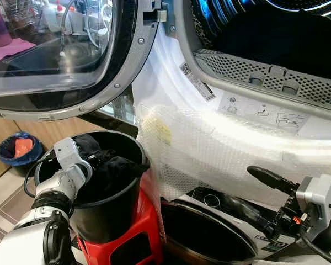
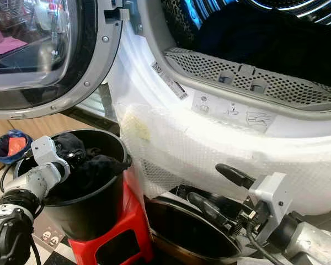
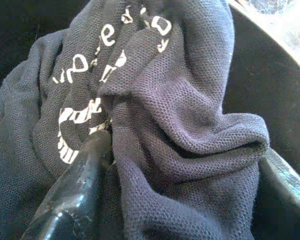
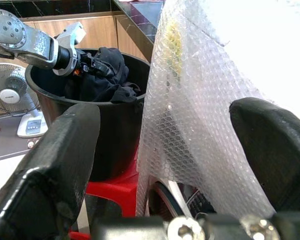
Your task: Clothes washing
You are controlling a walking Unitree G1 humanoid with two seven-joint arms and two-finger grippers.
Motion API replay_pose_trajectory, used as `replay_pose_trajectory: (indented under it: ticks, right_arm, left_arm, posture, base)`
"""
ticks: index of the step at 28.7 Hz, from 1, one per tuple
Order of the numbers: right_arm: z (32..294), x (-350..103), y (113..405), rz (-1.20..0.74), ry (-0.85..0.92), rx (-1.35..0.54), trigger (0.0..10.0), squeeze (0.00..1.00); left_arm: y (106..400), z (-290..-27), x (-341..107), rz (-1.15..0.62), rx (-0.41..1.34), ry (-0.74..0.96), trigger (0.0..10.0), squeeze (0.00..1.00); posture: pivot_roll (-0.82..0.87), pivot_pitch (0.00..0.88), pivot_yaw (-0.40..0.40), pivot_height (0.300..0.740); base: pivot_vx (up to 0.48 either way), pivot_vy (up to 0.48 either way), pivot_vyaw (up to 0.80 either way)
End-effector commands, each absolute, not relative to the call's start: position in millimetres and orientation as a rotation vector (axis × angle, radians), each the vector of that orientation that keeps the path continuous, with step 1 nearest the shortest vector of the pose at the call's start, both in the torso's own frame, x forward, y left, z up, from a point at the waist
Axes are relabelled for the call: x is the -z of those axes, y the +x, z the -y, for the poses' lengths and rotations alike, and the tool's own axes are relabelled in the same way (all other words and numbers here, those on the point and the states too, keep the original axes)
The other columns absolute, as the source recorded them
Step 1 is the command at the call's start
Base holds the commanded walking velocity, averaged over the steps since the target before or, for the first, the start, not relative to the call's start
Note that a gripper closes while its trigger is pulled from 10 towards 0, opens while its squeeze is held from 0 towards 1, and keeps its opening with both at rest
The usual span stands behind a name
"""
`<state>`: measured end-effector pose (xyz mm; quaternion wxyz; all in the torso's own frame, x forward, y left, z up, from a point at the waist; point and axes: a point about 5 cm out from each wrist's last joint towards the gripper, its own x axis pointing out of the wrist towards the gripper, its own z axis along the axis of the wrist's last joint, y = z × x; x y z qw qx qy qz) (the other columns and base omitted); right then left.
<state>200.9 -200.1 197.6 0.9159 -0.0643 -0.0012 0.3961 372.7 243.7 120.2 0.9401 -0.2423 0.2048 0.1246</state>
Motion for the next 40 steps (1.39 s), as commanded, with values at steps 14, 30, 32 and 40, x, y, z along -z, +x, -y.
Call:
replay_pose_trajectory:
  ticks: [14, 30, 32, 40]
  right_arm:
    - [198, -200, 202, 0.0, -0.139, -0.837, 10.0, 0.0]
    - [199, -201, 207, 0.003, -0.149, -0.848, 10.0, 0.0]
    - [200, -201, 209, 0.005, -0.151, -0.849, 10.0, 0.0]
    - [199, -200, 212, 0.007, -0.149, -0.856, 10.0, 0.0]
  left_arm:
    - [372, -249, -122, -0.442, -0.27, -0.532, 0.0, 0.0]
    - [372, -254, -129, -0.418, -0.268, -0.517, 0.0, 0.0]
    - [372, -255, -131, -0.41, -0.268, -0.508, 0.0, 0.0]
    - [370, -251, -138, -0.371, -0.226, -0.461, 0.0, 0.0]
  posture:
    - [-0.06, 0.21, -0.05, 0.74]
    - [-0.05, 0.185, -0.061, 0.74]
    - [-0.05, 0.183, -0.063, 0.74]
    - [-0.04, 0.177, -0.063, 0.74]
  base:
    - [0.0, 0.0, 0.0]
    - [0.0, 0.0, 0.0]
    - [0.0, 0.0, 0.0]
    - [0.0, 0.0, 0.0]
